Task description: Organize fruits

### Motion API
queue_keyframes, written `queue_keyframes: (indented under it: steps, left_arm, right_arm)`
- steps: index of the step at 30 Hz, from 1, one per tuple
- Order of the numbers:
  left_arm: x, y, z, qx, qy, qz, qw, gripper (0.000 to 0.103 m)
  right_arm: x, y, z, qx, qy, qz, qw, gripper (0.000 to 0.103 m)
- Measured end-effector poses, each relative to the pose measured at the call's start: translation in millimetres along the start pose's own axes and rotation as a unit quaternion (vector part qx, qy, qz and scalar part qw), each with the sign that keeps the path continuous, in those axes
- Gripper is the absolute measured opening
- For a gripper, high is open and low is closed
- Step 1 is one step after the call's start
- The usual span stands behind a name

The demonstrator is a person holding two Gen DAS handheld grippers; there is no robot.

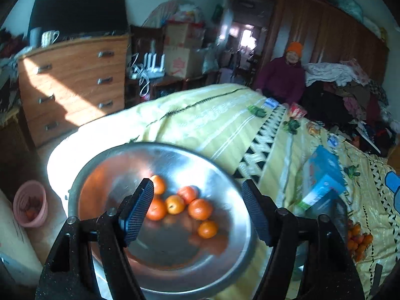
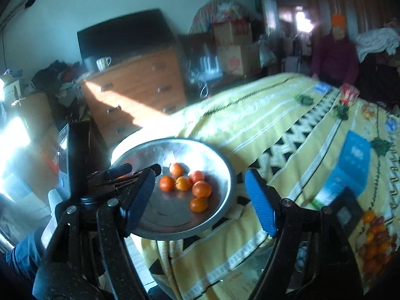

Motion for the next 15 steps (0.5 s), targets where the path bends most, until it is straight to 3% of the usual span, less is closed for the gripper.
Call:
queue_keyframes:
  steps: [3, 4, 6, 11, 15]
  left_arm:
    - [-1, 79, -43, -0.04, 0.062, 0.07, 0.9948, 0.097]
    - [-6, 105, -55, -0.058, 0.08, 0.09, 0.991, 0.103]
    - [-23, 163, -70, -0.112, 0.092, 0.127, 0.9813, 0.103]
    - [-102, 290, -48, -0.192, 0.016, 0.214, 0.9576, 0.103]
    - [-175, 351, 14, -0.193, -0.08, 0.26, 0.9428, 0.103]
  right_arm:
    - [-20, 52, -67, -0.095, 0.079, 0.027, 0.992, 0.102]
    - [-30, 71, -84, -0.124, 0.093, 0.039, 0.987, 0.103]
    - [-60, 114, -109, -0.178, 0.095, 0.068, 0.977, 0.103]
    - [-171, 229, -123, -0.275, -0.01, 0.168, 0.947, 0.103]
    - [-257, 292, -109, -0.292, -0.1, 0.23, 0.923, 0.103]
Point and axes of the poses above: each gripper's, at about its wrist camera, not at the fingertips, and z roughly the way its jaws point, y to its right, x to its top, the point moved 6 cm from there along z, roughly the way its jaws point, and after that the axes turned 10 degrees about -y, right-handed, at the moved point
